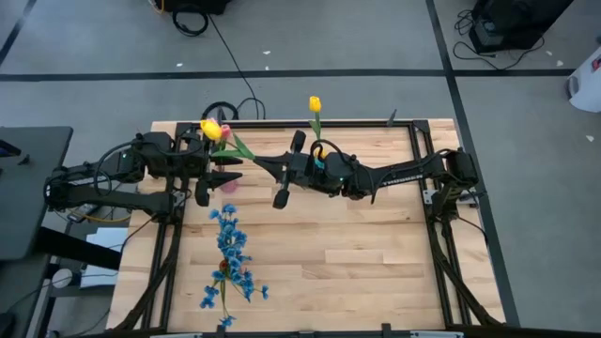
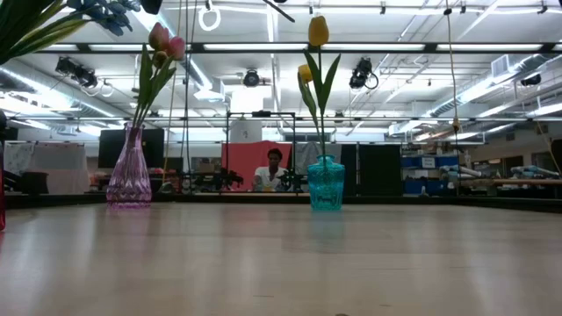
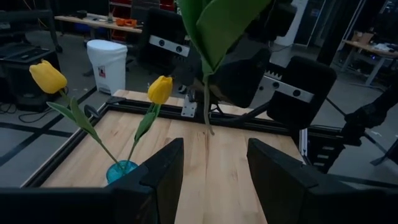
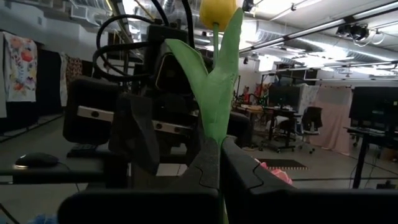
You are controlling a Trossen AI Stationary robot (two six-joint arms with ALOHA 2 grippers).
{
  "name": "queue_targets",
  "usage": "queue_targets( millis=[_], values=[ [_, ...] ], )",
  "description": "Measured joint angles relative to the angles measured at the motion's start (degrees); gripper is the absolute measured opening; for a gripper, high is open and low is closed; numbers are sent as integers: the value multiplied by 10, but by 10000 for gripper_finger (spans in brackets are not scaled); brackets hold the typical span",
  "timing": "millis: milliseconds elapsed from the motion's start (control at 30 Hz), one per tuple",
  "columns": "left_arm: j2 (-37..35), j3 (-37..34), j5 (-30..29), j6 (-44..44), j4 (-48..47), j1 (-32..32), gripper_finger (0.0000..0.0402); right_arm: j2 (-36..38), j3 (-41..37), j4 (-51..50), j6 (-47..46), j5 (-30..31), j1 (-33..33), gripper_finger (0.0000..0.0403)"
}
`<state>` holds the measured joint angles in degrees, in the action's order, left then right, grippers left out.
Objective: Sort flowers into vase by color
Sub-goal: Put the yellow tulip into the blue vase
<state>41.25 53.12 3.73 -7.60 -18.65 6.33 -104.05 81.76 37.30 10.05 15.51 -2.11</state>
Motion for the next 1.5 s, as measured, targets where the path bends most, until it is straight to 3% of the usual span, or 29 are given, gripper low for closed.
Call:
queue_targets(
  millis=[833,1367,1500],
  values=[
    [25,0,0,13,-12,0,183,0,0,17,2,-3,7,9],
    [106,0,0,31,206,0,183,1,0,120,39,-54,9,9],
    [122,0,23,31,246,0,183,1,0,129,41,-67,10,9]
  ],
)
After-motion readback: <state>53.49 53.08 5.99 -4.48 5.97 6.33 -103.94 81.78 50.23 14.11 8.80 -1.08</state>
